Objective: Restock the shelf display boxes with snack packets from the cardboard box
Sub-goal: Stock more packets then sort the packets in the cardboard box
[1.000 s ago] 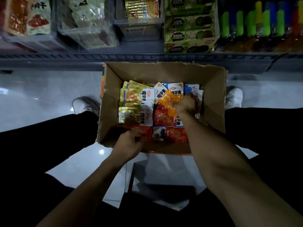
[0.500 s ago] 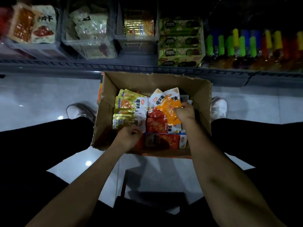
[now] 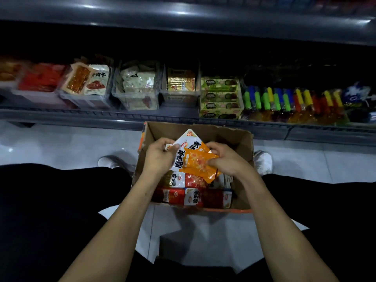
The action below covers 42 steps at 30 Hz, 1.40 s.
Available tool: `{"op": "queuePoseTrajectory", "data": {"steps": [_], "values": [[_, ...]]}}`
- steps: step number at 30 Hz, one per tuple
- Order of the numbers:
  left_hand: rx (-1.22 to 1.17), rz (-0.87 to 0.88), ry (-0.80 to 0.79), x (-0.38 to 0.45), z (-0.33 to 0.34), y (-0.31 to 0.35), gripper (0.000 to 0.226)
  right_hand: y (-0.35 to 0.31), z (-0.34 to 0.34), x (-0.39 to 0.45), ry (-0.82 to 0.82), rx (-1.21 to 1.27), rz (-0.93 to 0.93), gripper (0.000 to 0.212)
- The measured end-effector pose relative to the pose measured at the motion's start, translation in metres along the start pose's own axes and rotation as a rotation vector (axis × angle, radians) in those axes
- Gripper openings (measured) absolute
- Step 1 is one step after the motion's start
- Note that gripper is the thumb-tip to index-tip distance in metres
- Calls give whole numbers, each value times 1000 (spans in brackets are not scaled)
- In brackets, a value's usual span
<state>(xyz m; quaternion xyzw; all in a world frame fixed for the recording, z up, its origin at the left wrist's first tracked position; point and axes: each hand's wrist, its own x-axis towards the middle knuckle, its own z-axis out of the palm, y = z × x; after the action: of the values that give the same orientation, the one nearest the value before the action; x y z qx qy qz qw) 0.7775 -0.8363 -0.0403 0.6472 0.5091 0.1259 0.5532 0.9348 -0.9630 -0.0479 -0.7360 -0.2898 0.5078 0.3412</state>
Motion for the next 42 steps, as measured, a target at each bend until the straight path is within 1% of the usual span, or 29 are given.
{"op": "queuePoseTrajectory", "data": {"steps": [2, 4, 5, 7, 8, 9, 11, 12, 14, 17, 18, 20, 22, 24, 26, 27, 28, 30, 31, 33, 34, 36, 37, 40, 42], "values": [[103, 75, 49, -3, -8, 6, 14, -11, 0, -7, -32, -8, -23, 35], [111, 115, 44, -8, -17, 15, 20, -19, -1, -13, -51, -27, -27, 37], [117, 133, 1, -11, -21, 19, 26, -24, -2, -16, -53, -43, -30, 37], [162, 149, -137, -14, -29, 27, 36, -32, -4, -21, -51, -88, -29, 37], [202, 152, -193, -16, -33, 32, 34, -35, -5, -23, -55, -115, -29, 37], [256, 157, -217, -17, -35, 34, 28, -38, -6, -25, -66, -138, -32, 36], [395, 186, -186, -19, -38, 37, 16, -45, -5, -30, -96, -171, -45, 35], [446, 210, -159, -20, -39, 38, 15, -47, -4, -30, -105, -183, -49, 34], [471, 256, -119, -22, -39, 40, 19, -52, 0, -30, -110, -215, -46, 33], [503, 360, -70, -25, -39, 47, 30, -61, 5, -30, -41, -404, -89, 53], [528, 410, -54, -25, -39, 50, 35, -64, 6, -31, -10, -443, -115, 53], [560, 490, -29, -24, -41, 55, 44, -71, 5, -34, 18, -455, -164, 42], [546, 512, -31, -22, -46, 60, 45, -77, 1, -38, 5, -442, -190, 33], [435, 477, -150, -20, -54, 66, 36, -83, -5, -42, 5, -430, -220, 25], [292, 382, -342, -19, -61, 75, 17, -88, -11, -46, 25, -423, -253, 18], [278, 365, -399, -18, -64, 79, 18, -91, -13, -47, 33, -428, -262, 16], [287, 378, -416, -17, -65, 83, 19, -94, -15, -48, 37, -441, -272, 15], [353, 454, -339, -16, -67, 94, 7, -100, -18, -48, 50, -479, -304, 12], [398, 490, -288, -16, -68, 99, 8, -104, -19, -47, 65, -492, -316, 11], [464, 550, -215, -16, -70, 111, 19, -112, -22, -44, 115, -501, -324, 13], [492, 589, -179, -17, -71, 116, 24, -116, -23, -43, 146, -498, -317, 18], [535, 676, -104, -18, -70, 126, 33, -127, -26, -38, 221, -487, -286, 35], [550, 716, -70, -17, -70, 129, 34, -133, -28, -37, 261, -479, -272, 40], [487, 787, 4, -9, -73, 142, 32, -154, -36, -38, 327, -450, -287, 43], [372, 803, 6, 0, -78, 159, 23, -172, -45, -43, 333, -481, -341, 37]]}}
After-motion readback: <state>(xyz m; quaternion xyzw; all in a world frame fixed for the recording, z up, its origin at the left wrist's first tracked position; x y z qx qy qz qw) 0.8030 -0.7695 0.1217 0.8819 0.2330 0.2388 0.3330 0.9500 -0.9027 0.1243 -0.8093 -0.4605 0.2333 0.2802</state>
